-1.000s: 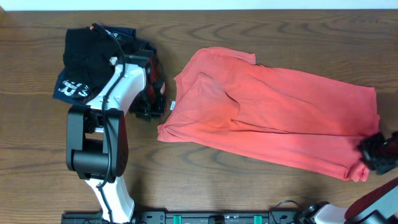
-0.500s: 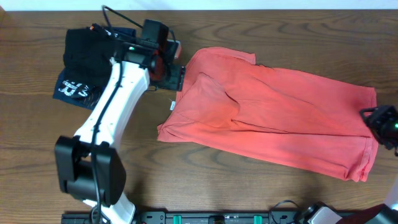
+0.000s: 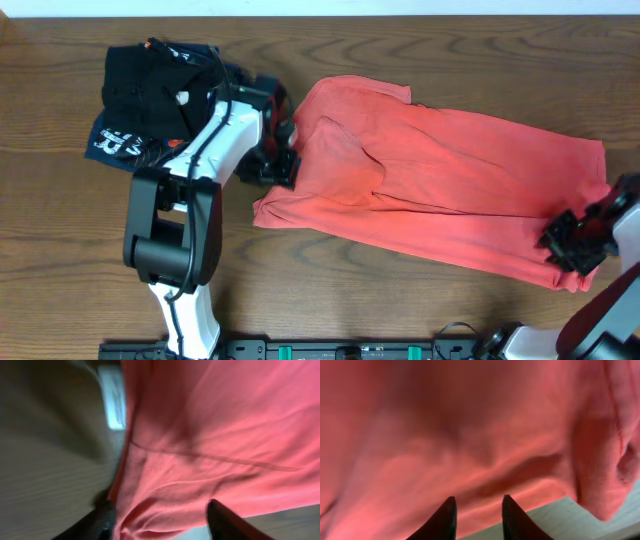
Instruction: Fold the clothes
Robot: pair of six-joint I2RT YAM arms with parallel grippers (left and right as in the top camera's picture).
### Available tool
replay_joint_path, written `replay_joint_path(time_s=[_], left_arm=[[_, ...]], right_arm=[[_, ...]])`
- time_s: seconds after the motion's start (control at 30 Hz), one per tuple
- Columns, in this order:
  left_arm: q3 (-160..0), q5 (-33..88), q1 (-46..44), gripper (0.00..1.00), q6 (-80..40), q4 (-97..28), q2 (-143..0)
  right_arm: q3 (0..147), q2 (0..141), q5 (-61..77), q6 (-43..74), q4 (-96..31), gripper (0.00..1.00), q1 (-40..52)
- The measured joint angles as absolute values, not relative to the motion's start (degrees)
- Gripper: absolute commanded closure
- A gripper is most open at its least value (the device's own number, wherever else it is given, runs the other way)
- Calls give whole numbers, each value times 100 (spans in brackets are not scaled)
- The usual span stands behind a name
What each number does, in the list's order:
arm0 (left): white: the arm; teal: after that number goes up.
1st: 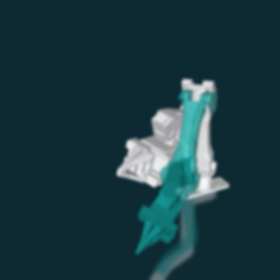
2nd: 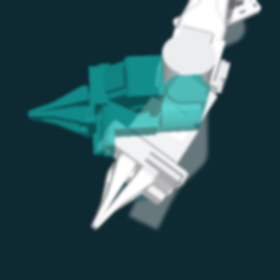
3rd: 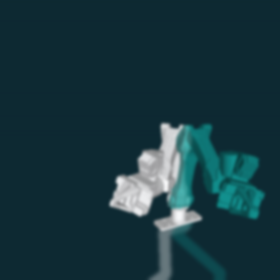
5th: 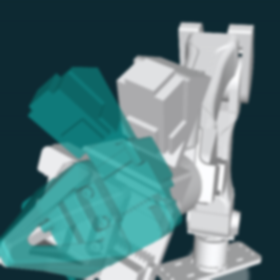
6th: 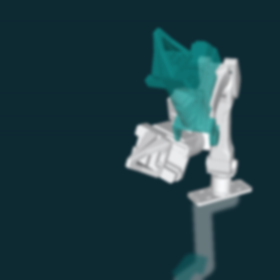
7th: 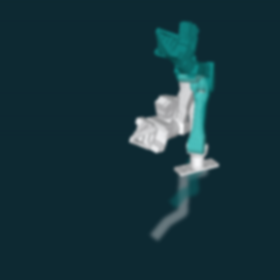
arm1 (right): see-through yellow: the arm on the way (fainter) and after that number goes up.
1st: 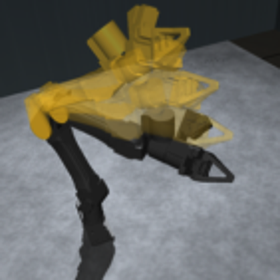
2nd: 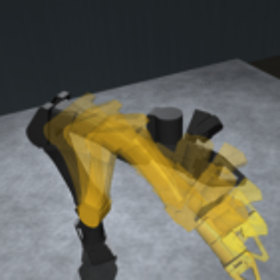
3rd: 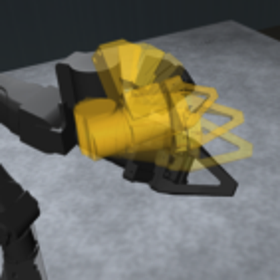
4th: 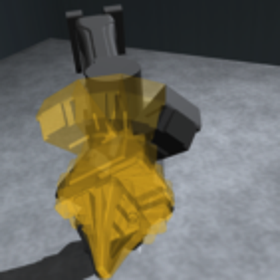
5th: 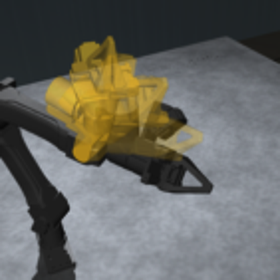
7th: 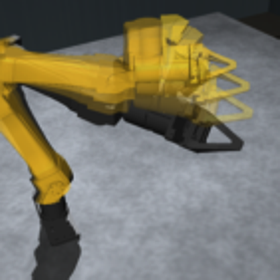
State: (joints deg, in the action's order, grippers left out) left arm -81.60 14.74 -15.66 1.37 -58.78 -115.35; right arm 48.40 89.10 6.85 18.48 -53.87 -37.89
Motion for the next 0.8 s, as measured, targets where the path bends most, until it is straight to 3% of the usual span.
replay_joint_path(time_s=[0.23,0.3,0.43,0.63,0.8], left_arm=[[-7400,1557,-1566,85,130,-5649,-11552],[-7247,1586,-1562,94,93,-5513,-11467],[-6921,1686,-1549,94,-80,-5393,-11290],[-6571,1852,-1588,94,-515,-6195,-11347],[-6257,1903,-1599,94,-714,-6748,-11502]], right_arm=[[4222,8954,-215,2508,-4853,75,-4237],[4139,8873,-242,2626,-4742,82,-4335],[4097,8823,-283,2783,-4729,89,-4598],[4180,8823,-596,2877,-5120,84,-5146],[4576,8659,-733,2943,-5352,75,-5212]])
